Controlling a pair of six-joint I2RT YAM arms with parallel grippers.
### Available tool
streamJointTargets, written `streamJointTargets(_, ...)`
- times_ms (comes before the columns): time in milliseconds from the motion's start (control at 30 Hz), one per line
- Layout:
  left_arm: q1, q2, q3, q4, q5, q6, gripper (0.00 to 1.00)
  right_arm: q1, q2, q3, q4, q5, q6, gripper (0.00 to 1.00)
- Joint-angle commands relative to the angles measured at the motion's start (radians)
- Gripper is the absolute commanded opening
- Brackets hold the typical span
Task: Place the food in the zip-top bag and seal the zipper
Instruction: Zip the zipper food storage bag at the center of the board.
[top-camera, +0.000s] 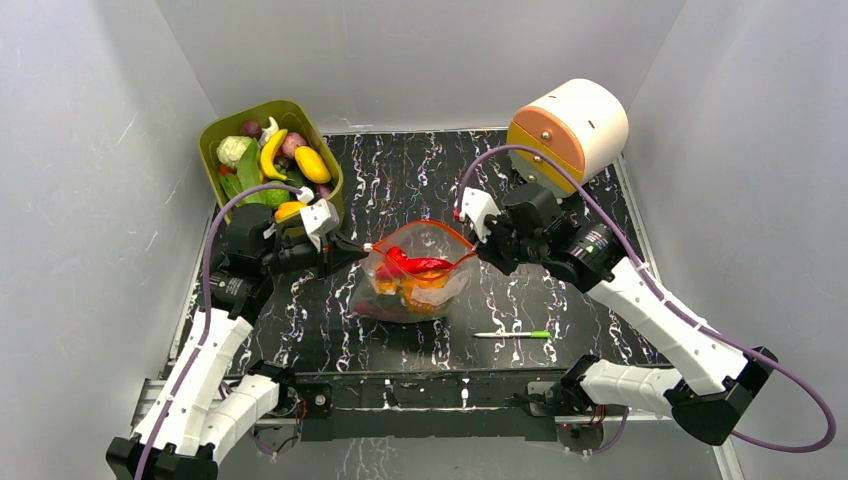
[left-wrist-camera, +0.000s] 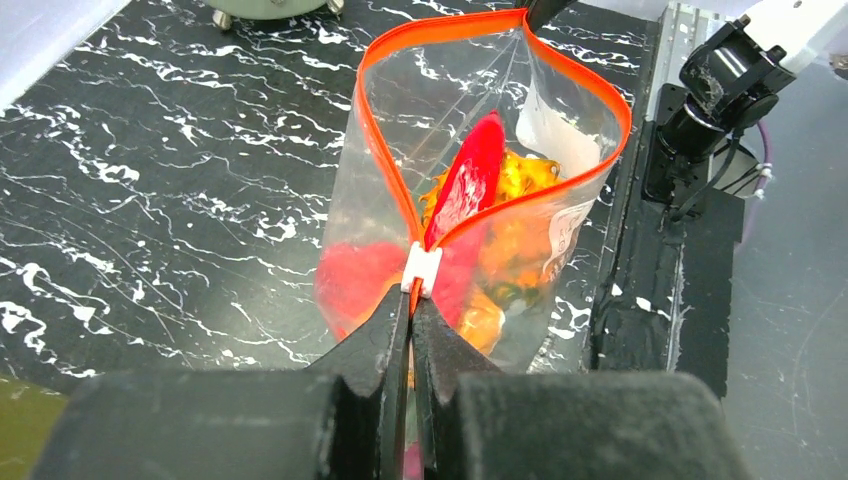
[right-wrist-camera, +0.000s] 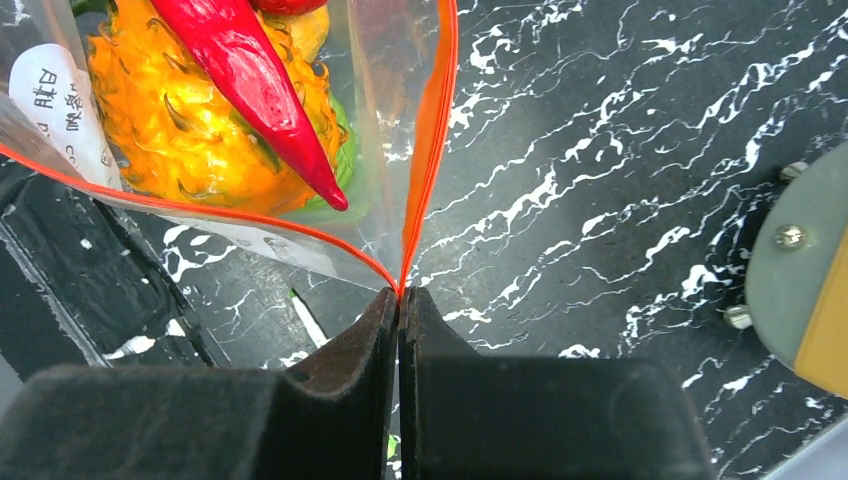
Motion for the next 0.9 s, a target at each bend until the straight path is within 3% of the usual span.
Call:
streamJointTargets(0, 0.0, -0.007, -0.021, 0.073, 0.072, -0.031, 0.0, -0.004, -0.026, -0.004, 0.094, -0.032, 0.05, 0.07)
streamJointTargets(267, 0.0, 0.005, -0.032, 0.115, 0.095, -0.08, 0.0, -0.002, -0.018, 0.071, 0.147, -0.134, 0.129, 0.44)
streamJointTargets(500, 0.0, 0.013, -0.016, 0.095, 0.1, -0.071, 0.0, -0.003, 0.01, 0.132, 0.287, -0.207, 0.163, 0.53)
streamJointTargets(867, 0.001, -0.009, -0.017, 0.068, 0.124, -0.065, 0.0, 0.055, 0.061, 0.064, 0.556, -0.349, 0.149, 0.48)
